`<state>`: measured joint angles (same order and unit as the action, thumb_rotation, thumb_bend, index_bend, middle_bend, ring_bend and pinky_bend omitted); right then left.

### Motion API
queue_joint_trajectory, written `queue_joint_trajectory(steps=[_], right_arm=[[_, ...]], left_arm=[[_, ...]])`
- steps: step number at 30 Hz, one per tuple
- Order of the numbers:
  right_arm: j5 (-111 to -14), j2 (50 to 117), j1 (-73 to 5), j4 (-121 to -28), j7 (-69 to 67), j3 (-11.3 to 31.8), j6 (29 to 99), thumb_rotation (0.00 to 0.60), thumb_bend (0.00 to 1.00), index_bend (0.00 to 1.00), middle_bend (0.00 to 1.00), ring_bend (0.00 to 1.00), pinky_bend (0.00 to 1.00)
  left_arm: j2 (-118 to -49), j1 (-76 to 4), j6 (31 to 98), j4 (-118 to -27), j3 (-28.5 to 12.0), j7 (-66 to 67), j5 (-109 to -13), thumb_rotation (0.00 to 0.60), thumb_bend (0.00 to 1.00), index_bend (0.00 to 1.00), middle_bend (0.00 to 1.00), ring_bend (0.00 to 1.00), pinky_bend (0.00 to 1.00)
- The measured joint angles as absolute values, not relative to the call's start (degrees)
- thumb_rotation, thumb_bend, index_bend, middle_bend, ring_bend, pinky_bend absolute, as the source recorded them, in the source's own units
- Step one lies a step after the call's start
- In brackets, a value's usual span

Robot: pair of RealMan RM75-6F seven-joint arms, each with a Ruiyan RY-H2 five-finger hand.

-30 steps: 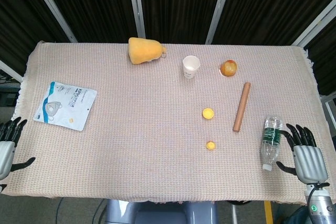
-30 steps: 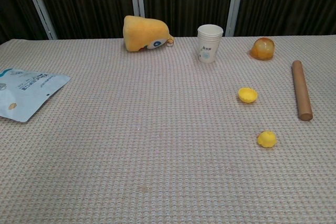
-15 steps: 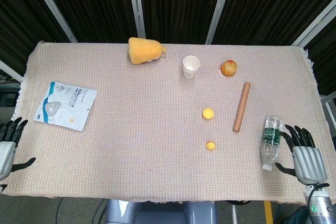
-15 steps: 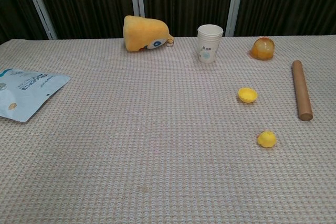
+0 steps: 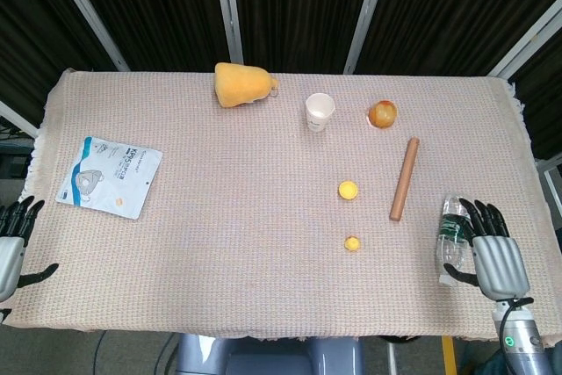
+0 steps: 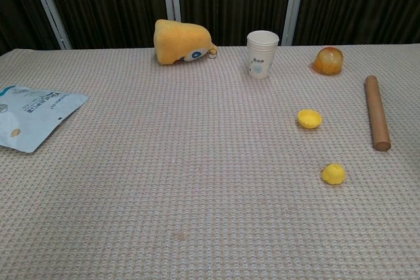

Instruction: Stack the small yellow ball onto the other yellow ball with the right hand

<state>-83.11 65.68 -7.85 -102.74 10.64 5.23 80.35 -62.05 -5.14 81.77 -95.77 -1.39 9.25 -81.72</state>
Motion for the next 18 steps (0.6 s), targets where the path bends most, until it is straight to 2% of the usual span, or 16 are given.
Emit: queue_joint_trajectory(steps=[7, 18], right_arm=[[-79.5, 70.0, -10.9, -106.4, 19.4, 6.0, 76.1, 0.6, 0.0, 0.24, 0.06, 0.0, 0.0], [-71.3, 86.0, -16.6, -105.0, 31.3, 7.4, 71.4, 0.6, 0.01, 0.22, 0.01, 0.0, 0.0]], left_arm=[[-62.3, -4.9, 82.1, -95.6, -1.5, 8.3, -81.7, 0.6, 0.0, 0.0, 0.0, 0.0, 0.01], [-63.8, -5.2, 82.9, -95.2, -2.2, 7.3, -82.3, 0.6, 0.0, 0.0, 0.0, 0.0, 0.01]])
